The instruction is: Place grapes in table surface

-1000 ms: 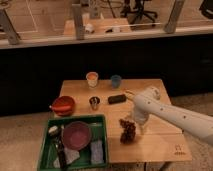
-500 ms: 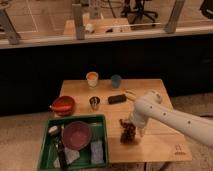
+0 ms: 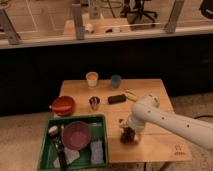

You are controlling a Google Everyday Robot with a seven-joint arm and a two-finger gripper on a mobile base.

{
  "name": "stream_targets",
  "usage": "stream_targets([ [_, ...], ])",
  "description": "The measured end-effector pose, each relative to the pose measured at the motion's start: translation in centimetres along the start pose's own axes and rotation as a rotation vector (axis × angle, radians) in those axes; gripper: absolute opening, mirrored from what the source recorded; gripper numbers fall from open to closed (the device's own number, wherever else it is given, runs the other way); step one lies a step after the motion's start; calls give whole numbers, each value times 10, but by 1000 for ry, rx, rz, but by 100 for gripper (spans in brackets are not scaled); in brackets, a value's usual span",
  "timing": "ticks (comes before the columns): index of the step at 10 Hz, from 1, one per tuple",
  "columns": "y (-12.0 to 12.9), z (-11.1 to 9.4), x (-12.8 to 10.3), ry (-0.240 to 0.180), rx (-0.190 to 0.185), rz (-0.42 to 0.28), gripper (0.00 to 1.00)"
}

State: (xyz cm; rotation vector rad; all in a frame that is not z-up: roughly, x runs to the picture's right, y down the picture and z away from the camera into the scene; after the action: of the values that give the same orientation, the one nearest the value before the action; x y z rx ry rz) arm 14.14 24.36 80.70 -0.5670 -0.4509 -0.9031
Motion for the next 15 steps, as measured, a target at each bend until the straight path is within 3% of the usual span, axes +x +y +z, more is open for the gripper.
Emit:
stream_targets([
  [3, -8, 13, -2, 28, -52, 8, 47],
  [6, -14, 2, 5, 77, -44, 95, 17],
  [8, -12, -26, 9, 78, 33, 171, 1],
  [9, -13, -43, 10, 75, 75, 193, 0],
  [12, -5, -119, 3, 43, 256, 254, 0],
  [14, 8, -176, -7, 14, 405, 279, 0],
  [15, 15, -194, -10, 8, 458, 295, 0],
])
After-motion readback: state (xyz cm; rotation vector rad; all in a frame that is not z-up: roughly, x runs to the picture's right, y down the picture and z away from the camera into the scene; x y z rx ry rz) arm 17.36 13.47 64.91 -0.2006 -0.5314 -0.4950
